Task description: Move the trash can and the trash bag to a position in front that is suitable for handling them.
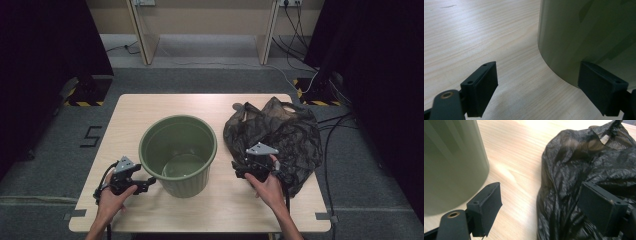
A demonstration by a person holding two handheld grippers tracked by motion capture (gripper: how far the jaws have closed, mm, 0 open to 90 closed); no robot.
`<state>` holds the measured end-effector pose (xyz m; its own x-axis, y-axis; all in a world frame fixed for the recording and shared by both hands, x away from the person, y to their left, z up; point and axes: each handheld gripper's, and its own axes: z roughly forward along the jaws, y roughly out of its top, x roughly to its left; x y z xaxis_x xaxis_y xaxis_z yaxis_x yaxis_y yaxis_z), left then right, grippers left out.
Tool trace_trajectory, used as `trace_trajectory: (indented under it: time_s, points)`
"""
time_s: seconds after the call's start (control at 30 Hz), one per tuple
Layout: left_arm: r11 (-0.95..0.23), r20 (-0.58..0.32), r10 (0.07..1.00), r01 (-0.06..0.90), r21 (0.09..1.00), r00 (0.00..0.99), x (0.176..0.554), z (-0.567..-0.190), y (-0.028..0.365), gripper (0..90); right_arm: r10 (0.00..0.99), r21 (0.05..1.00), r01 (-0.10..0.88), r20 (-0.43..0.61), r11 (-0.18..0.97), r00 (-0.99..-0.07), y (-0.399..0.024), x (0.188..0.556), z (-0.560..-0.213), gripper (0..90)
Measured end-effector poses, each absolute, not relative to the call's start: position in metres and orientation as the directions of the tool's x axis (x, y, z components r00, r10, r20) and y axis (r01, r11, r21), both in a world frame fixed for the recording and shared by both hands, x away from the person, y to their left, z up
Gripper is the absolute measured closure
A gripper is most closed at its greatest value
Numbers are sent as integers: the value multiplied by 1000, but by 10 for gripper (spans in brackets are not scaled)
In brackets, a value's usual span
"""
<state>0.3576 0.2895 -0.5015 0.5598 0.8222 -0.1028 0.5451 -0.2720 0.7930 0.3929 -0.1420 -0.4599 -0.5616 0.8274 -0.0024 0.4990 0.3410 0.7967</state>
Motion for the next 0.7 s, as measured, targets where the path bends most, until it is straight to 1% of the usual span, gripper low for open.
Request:
trace_trajectory:
  time_s: [0.27,0.4,0.53,0.7]
  points:
    - [-274,-106,814,539,796,571,361,-502,270,156,821,804,498,23,325,-571,-137,394,-460,193]
    - [-277,-103,811,534,799,576,364,-501,262,156,828,813,497,31,305,-559,-139,395,-458,195]
    - [-269,-102,814,527,806,571,369,-497,253,155,829,815,502,48,291,-558,-140,397,-459,195]
    - [-264,-93,820,518,814,565,377,-490,245,158,824,817,496,45,296,-565,-135,400,-460,196]
